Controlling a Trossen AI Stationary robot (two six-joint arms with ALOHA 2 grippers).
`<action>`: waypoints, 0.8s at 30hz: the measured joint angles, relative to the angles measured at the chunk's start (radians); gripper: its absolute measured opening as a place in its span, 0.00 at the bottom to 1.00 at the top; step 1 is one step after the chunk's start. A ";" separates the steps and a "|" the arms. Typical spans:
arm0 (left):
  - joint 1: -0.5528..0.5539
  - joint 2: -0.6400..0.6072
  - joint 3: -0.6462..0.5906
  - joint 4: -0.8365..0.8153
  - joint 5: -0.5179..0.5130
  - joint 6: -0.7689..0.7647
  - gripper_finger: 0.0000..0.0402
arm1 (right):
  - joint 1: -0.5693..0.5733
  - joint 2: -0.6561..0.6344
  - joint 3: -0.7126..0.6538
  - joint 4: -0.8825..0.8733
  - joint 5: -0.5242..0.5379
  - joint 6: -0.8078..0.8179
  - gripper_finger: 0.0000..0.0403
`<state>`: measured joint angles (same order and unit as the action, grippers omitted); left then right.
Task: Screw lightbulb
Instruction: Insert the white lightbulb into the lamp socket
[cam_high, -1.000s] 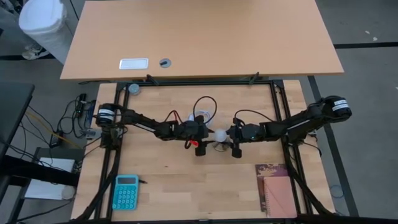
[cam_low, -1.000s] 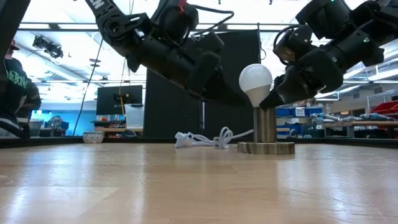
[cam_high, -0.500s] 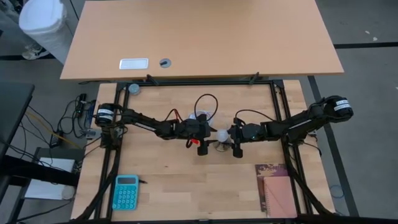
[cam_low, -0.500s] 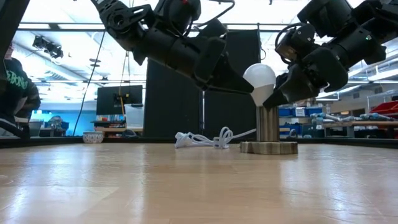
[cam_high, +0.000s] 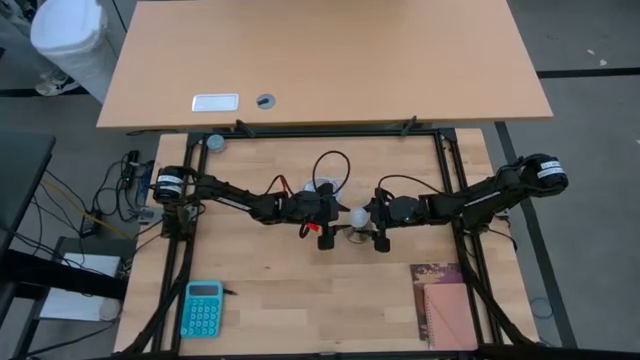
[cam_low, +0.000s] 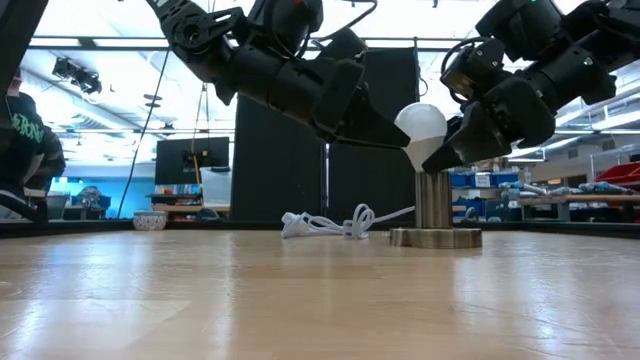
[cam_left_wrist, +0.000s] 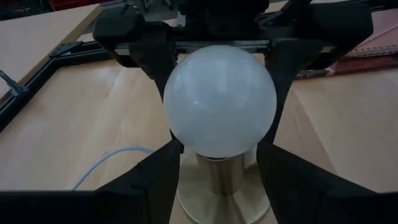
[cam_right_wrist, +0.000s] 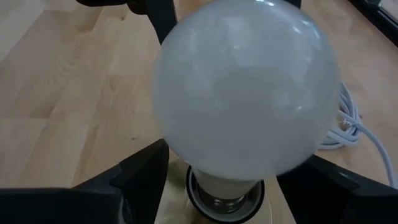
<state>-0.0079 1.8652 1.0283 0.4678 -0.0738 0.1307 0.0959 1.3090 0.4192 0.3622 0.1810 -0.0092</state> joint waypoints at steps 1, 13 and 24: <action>0.000 0.000 0.000 0.004 0.000 0.002 0.54 | 0.000 0.000 0.000 0.000 0.000 -0.001 0.70; 0.000 0.001 0.000 0.020 0.022 0.047 0.54 | 0.000 -0.042 0.001 -0.032 0.000 0.004 0.70; 0.000 0.002 0.000 0.021 0.016 0.048 0.54 | 0.008 -0.046 0.001 -0.037 0.005 0.014 0.69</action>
<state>-0.0074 1.8671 1.0283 0.4890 -0.0574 0.1783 0.1035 1.2630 0.4206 0.3249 0.1861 0.0044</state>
